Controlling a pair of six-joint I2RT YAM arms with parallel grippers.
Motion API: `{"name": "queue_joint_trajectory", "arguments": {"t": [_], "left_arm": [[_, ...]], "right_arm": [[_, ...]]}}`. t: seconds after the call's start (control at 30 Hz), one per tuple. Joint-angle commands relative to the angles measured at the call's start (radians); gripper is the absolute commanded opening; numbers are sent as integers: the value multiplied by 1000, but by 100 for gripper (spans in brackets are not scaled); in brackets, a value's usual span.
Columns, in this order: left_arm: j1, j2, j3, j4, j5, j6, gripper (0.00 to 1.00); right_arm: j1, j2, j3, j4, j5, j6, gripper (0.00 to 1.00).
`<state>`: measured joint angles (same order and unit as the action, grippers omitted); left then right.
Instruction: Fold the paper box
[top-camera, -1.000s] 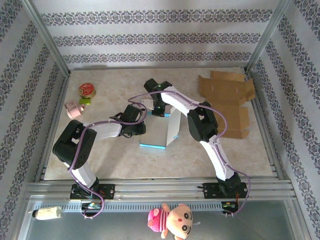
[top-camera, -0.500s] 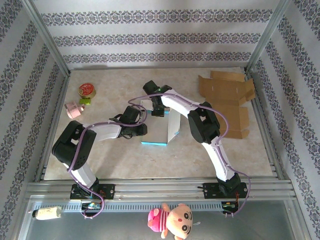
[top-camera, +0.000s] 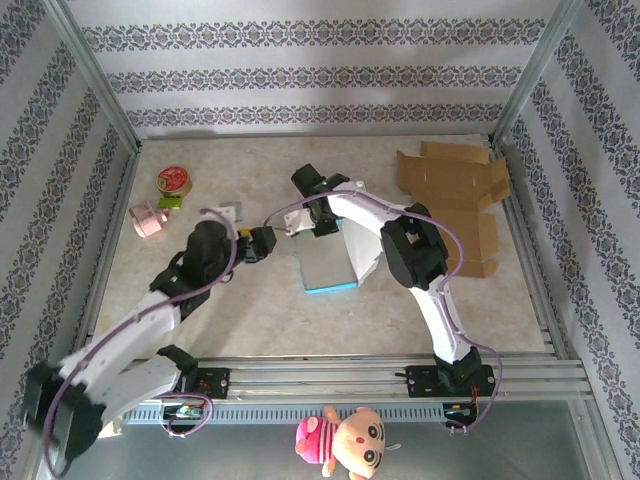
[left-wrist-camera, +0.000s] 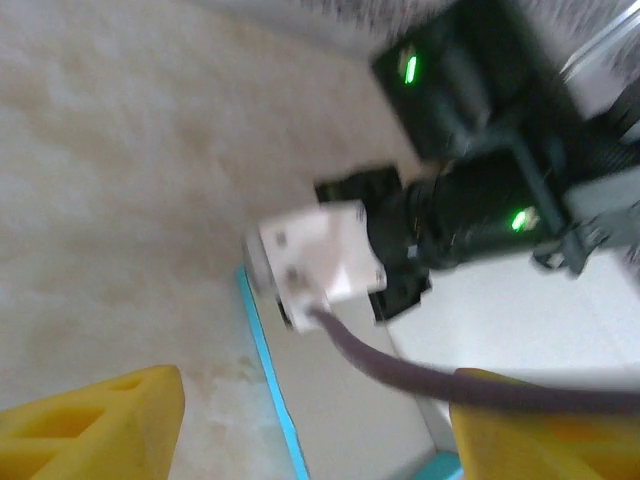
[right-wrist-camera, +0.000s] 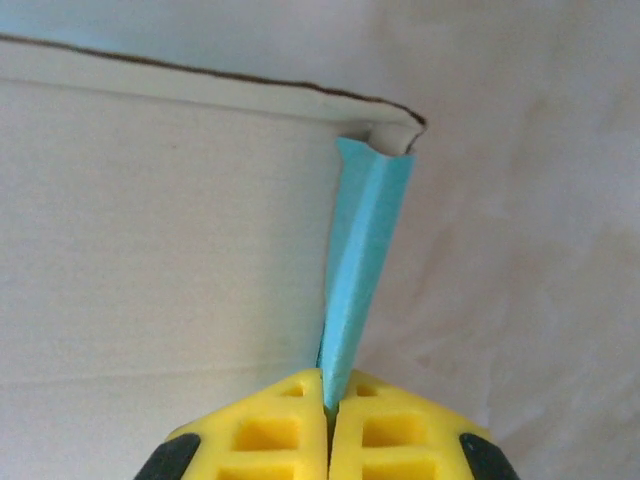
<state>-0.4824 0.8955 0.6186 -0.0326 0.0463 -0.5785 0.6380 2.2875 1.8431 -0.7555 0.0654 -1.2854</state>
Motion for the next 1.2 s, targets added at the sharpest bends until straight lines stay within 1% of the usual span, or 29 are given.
{"name": "queue_joint_trajectory", "arguments": {"t": [0.0,0.07,0.13,0.23,0.27,0.33,0.4,0.43,0.53,0.6,0.7,0.9,0.97,1.0,1.03,1.07,1.13,1.17], "left_arm": [[10,-146,-63,-53,-168,35,73],[11,-220,-81,-79,-204,69,75],[12,-260,-89,-90,-217,122,78],[12,-266,-96,-72,-226,181,80],[14,-262,-101,-58,-228,197,81],[13,-255,-110,-23,-226,230,82],[16,-249,-119,15,-212,263,83],[16,-247,-124,41,-198,281,84],[18,-232,-127,82,-146,339,87],[17,-220,-116,86,-123,368,88],[17,-207,-108,91,-104,388,89],[17,-200,-132,139,-88,349,90],[16,-188,-132,145,-82,346,91],[16,-179,-130,143,-82,347,91],[17,-162,-120,138,-82,353,91],[17,-143,-108,125,-82,365,92],[16,-84,-66,97,-77,407,93],[17,-55,-42,87,-73,429,93]], "right_arm": [[32,10,-112,-123,-42,-263,0],[47,-9,-155,-69,-29,-288,0],[62,-48,-209,-37,-45,-347,0],[89,-155,-362,59,-124,-486,2],[102,-187,-407,88,-138,-504,2],[129,-245,-512,173,-127,-525,2],[134,-293,-615,266,-132,-563,5],[135,-310,-637,286,-130,-571,8],[132,-325,-616,274,-73,-554,19],[132,-341,-598,262,-71,-530,24],[134,-373,-577,251,-72,-474,28],[128,-432,-585,252,-75,-424,33],[125,-449,-587,254,-88,-389,34],[126,-466,-585,259,-101,-345,33],[128,-490,-577,267,-125,-270,34],[128,-517,-567,274,-145,-182,34],[127,-595,-548,297,-165,94,37],[125,-636,-547,308,-152,229,39]]}}
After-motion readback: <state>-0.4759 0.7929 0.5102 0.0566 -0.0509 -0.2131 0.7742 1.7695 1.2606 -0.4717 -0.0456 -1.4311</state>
